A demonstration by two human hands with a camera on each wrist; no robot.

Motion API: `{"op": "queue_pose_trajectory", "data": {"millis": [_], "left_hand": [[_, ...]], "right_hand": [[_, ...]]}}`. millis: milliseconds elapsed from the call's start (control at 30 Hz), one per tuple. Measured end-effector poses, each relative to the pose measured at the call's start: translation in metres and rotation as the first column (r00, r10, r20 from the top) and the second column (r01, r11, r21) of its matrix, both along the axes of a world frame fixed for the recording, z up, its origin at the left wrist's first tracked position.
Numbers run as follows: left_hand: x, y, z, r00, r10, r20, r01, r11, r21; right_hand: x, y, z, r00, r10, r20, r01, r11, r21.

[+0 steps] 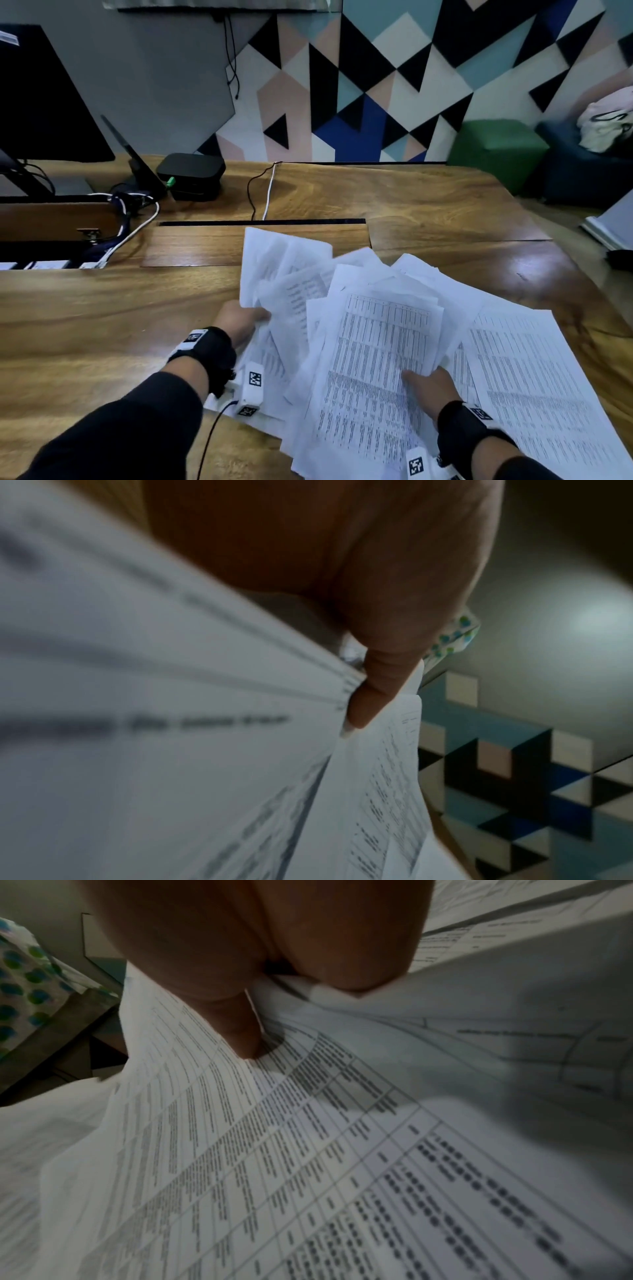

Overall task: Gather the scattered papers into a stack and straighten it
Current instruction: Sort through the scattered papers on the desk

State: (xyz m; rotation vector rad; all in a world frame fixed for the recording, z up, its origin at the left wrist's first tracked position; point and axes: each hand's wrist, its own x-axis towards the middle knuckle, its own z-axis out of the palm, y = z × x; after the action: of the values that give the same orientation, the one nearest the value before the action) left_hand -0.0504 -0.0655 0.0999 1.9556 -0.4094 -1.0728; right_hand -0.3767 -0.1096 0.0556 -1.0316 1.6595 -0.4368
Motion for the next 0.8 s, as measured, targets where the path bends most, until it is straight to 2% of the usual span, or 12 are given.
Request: {"op": "queue_pose_trajectory", "data": {"millis": [200, 300, 400, 467, 533, 600, 700, 800], "left_hand": [[0.057, 0.032, 0.056, 0.999, 0.037, 0.034, -0.027, 0.967, -0.252], [0.072, 0.045, 0.085, 0.999, -0.025, -0.027, 0.011, 0.901, -0.433], [0.075, 0.05, 0.107, 0.973, -0.072, -0.219, -0.079, 0.786, -0.613], [0.071, 0.05, 0.111, 0.91, -0.155, -0.384, -0.155, 0.731, -0.664], [0.058, 0.043, 0.1, 0.851, -0.203, -0.485, -0.148, 0.793, -0.591], [0.032, 0.034, 0.074, 0.839, -0.18, -0.514, -0.076, 0.896, -0.438], [-0.011, 0.025, 0.028, 0.875, -0.161, -0.456, 0.077, 0.977, -0.198], [-0.04, 0.022, -0.016, 0.917, -0.159, -0.365, 0.167, 0.986, -0.01]], "right_hand": [[0.006, -0.002, 0.001, 0.997, 0.005, -0.081, -0.005, 1.0, 0.012], [0.008, -0.006, -0.002, 0.993, 0.014, -0.117, -0.01, 0.999, 0.035], [0.008, -0.011, -0.005, 0.988, 0.021, -0.153, -0.014, 0.999, 0.049], [0.008, -0.014, -0.007, 0.985, 0.022, -0.174, -0.013, 0.998, 0.054], [0.009, -0.015, -0.008, 0.978, 0.056, -0.202, -0.048, 0.998, 0.044], [0.006, -0.019, -0.013, 0.973, 0.081, -0.215, -0.075, 0.996, 0.038], [0.004, -0.021, -0.012, 0.969, 0.105, -0.223, -0.094, 0.994, 0.059], [0.001, -0.02, -0.008, 0.964, 0.136, -0.228, -0.125, 0.99, 0.063]]}}
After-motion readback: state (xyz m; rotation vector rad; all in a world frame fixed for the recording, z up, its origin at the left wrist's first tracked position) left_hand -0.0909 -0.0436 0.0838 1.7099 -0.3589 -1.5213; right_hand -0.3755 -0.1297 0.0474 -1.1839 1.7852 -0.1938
